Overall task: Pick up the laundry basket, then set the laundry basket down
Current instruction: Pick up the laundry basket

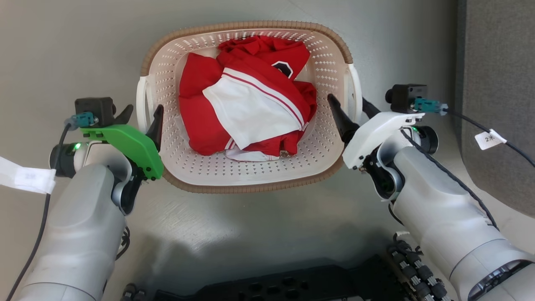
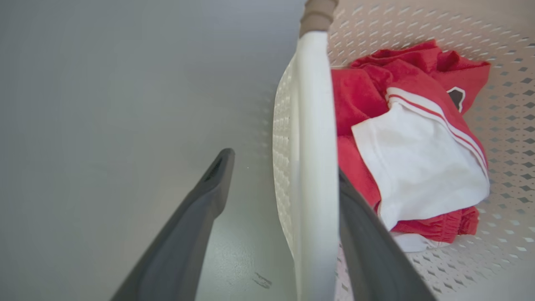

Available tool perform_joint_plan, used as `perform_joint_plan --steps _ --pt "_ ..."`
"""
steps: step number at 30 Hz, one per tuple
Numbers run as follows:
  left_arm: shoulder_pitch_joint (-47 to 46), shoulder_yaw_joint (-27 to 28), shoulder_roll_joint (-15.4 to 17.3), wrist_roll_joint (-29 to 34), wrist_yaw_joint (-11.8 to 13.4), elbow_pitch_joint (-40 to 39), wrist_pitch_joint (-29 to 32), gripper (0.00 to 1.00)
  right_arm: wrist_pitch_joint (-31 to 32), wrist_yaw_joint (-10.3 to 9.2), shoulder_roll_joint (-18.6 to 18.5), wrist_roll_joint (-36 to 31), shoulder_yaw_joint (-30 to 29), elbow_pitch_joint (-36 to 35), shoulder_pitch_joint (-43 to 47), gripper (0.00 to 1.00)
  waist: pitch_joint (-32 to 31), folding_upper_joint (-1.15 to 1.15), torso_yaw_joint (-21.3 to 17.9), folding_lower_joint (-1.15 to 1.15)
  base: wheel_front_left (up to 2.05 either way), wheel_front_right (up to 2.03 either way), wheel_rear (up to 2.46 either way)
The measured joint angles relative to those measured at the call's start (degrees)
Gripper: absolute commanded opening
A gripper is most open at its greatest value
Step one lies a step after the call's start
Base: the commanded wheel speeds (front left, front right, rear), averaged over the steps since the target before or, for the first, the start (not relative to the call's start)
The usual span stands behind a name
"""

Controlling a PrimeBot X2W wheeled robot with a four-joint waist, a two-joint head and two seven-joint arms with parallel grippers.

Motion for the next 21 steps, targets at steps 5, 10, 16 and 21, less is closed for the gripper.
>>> perform_joint_plan --steps 5,10,16,21 --pt "-1.1 -1.7 -0.4 -1.1 0.0 0.2 0.6 1.00 0.3 -1.08 0.0 2.2 0.6 1.1 -1.5 1.00 0.6 0.00 0.4 0.00 0.00 0.00 0.00" --pt "-2.7 -2.3 -0.3 -2.7 0.0 0.6 0.5 1.00 0.2 -1.10 0.0 3.1 2.1 1.7 -3.6 1.00 1.6 0.00 0.9 0.00 0.00 0.00 0.00" --pt "-2.8 -3.4 -0.3 -3.7 -0.1 1.6 0.3 0.33 0.2 -1.60 0.0 5.0 3.1 2.5 -4.2 1.00 1.9 0.00 1.2 0.00 0.00 0.00 0.00" --pt "-3.1 -4.6 -0.4 -5.0 -0.2 1.8 0.1 0.00 0.0 -1.99 -0.1 6.1 4.1 3.5 -4.5 0.00 2.1 0.00 1.3 0.00 0.00 0.00 0.00"
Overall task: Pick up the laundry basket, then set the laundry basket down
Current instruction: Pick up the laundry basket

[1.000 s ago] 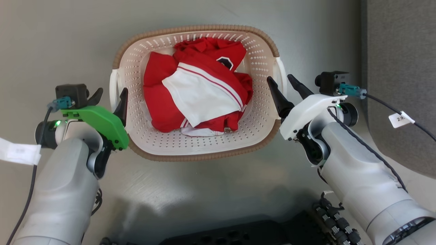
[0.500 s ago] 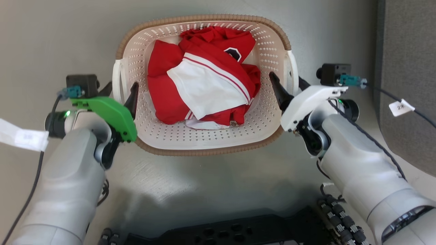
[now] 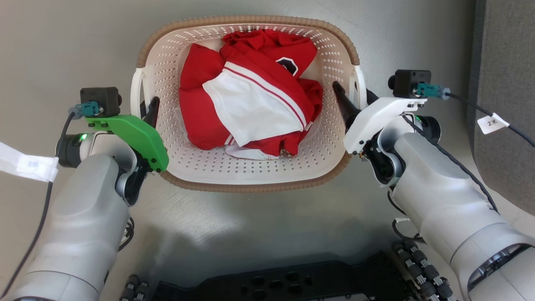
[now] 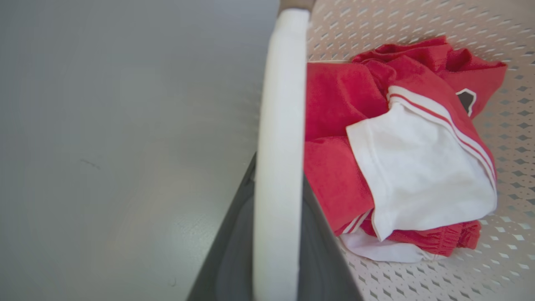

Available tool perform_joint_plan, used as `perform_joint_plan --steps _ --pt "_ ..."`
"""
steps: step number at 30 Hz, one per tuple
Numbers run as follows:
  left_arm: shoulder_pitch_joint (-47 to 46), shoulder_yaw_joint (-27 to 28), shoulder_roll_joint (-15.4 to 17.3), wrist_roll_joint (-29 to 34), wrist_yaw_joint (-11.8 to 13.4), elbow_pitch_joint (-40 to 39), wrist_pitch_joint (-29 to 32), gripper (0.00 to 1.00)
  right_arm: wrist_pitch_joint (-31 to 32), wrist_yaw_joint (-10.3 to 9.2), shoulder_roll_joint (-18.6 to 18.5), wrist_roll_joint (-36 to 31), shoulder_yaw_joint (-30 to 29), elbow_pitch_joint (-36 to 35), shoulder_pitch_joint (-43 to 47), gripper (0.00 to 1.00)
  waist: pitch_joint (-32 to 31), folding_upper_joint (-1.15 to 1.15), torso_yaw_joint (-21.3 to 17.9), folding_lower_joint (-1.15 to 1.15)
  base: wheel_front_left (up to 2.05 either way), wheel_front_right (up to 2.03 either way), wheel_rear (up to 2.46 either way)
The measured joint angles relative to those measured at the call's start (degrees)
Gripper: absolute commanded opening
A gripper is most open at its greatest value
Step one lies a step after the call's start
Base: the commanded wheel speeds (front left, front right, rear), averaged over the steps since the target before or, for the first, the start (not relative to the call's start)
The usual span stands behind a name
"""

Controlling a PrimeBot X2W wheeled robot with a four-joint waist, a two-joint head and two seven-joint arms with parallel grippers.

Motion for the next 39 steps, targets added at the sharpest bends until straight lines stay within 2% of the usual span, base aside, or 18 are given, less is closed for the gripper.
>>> perform_joint_plan --steps 11,19,34,39 --pt "-0.5 -2.7 0.1 -2.4 0.0 0.6 -0.4 0.00 -0.5 -0.46 0.0 1.8 2.8 1.6 -1.1 0.00 -0.7 0.00 0.0 0.00 0.00 0.00 0.00" --pt "-0.4 -4.4 0.1 -5.0 0.0 2.2 -0.8 0.00 -1.0 0.12 0.1 2.8 4.4 2.6 -1.1 0.00 -3.1 0.00 0.0 0.00 0.00 0.00 0.00" --pt "2.1 -6.7 -1.1 -9.8 0.0 5.1 1.2 0.00 -1.4 2.18 0.1 6.0 7.8 5.7 0.8 0.00 -12.2 0.00 -0.5 0.00 0.00 0.00 0.00" --pt "3.6 -7.0 -1.8 -11.9 0.0 6.4 3.1 0.00 0.9 2.76 0.3 6.7 9.0 7.4 1.7 0.00 -16.0 0.00 -0.8 0.00 0.00 0.00 0.00"
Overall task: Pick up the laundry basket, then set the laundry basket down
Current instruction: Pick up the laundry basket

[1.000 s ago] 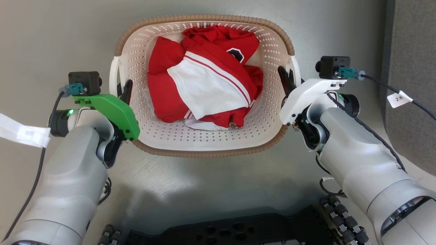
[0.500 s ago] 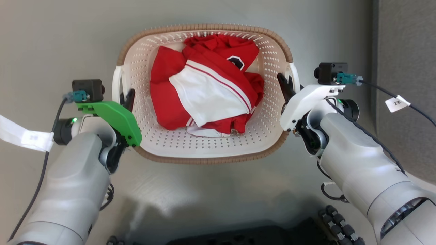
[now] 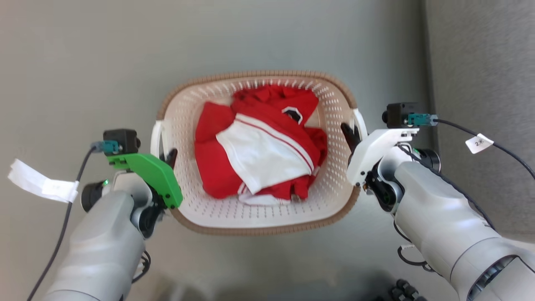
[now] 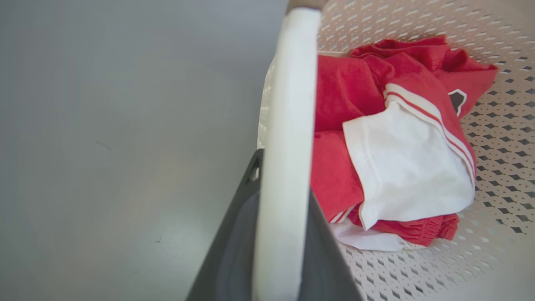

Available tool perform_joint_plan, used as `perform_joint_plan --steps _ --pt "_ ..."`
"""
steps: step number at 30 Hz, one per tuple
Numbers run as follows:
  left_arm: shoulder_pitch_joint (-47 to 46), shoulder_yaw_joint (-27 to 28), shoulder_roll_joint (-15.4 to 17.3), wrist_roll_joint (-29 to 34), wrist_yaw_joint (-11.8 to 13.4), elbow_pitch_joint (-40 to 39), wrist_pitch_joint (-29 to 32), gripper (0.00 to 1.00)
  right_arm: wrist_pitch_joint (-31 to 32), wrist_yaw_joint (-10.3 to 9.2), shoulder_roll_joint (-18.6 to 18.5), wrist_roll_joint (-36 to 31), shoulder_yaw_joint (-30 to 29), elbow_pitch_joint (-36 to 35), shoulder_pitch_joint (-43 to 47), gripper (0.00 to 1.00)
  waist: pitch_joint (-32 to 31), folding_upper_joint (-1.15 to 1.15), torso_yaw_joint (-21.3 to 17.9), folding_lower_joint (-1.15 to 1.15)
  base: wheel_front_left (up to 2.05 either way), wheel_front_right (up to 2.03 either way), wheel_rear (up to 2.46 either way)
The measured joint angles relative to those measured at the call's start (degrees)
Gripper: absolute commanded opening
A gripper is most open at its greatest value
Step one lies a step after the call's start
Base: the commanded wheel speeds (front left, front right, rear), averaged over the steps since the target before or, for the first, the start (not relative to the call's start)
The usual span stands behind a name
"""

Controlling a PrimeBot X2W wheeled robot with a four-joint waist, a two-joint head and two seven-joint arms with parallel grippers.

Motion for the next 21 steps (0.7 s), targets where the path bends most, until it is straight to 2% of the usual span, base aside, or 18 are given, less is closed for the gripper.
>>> perform_joint_plan --steps 11,21 --pt "2.8 -1.1 -0.9 -2.4 0.0 3.1 4.5 0.00 5.5 1.25 0.2 2.1 2.4 1.7 2.0 0.00 -9.7 0.00 -1.0 0.00 0.00 0.00 0.00" --pt "6.3 -1.7 -1.7 -4.7 0.0 5.7 8.7 0.00 11.3 1.45 0.5 4.8 4.0 2.1 5.6 0.00 -17.9 0.00 -1.9 0.00 0.00 0.00 0.00"
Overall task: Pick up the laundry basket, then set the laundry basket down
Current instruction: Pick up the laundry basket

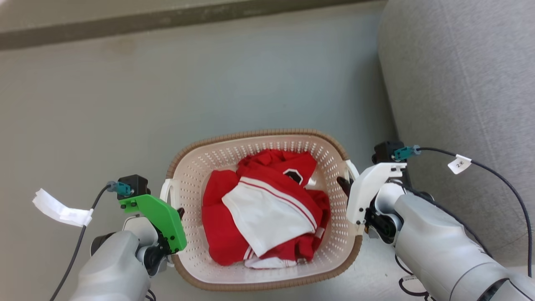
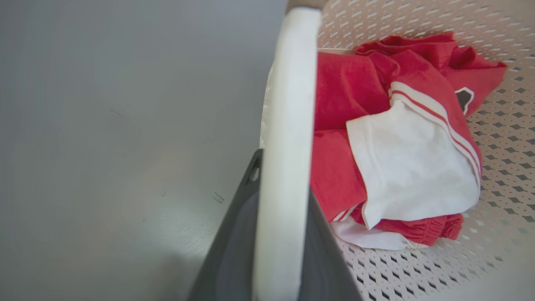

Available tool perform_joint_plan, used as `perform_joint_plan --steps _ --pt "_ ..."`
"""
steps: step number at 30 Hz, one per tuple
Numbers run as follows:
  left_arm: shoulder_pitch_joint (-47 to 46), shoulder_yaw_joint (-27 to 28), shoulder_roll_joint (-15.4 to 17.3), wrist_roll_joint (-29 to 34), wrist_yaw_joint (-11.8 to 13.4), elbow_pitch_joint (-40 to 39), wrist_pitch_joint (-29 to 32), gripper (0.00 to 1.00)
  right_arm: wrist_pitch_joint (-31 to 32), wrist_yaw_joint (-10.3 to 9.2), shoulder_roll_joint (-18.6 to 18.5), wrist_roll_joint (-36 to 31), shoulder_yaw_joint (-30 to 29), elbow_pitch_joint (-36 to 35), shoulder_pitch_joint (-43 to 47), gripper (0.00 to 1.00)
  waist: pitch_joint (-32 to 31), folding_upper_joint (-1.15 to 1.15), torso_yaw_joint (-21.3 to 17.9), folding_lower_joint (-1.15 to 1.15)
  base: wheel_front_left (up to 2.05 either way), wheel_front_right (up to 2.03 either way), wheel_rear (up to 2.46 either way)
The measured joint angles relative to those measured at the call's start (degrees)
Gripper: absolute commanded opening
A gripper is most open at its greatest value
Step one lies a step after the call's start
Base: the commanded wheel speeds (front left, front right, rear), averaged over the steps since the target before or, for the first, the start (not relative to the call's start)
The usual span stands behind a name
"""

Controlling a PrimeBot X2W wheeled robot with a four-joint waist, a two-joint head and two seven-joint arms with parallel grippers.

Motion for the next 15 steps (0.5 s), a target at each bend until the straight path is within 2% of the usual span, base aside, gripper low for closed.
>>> perform_joint_plan --steps 15 --pt "0.0 -0.7 -0.7 -1.3 0.0 2.5 6.2 0.00 7.6 0.32 -0.1 3.0 1.1 1.0 0.6 0.00 -7.0 0.00 -1.4 0.00 0.00 0.00 0.00"
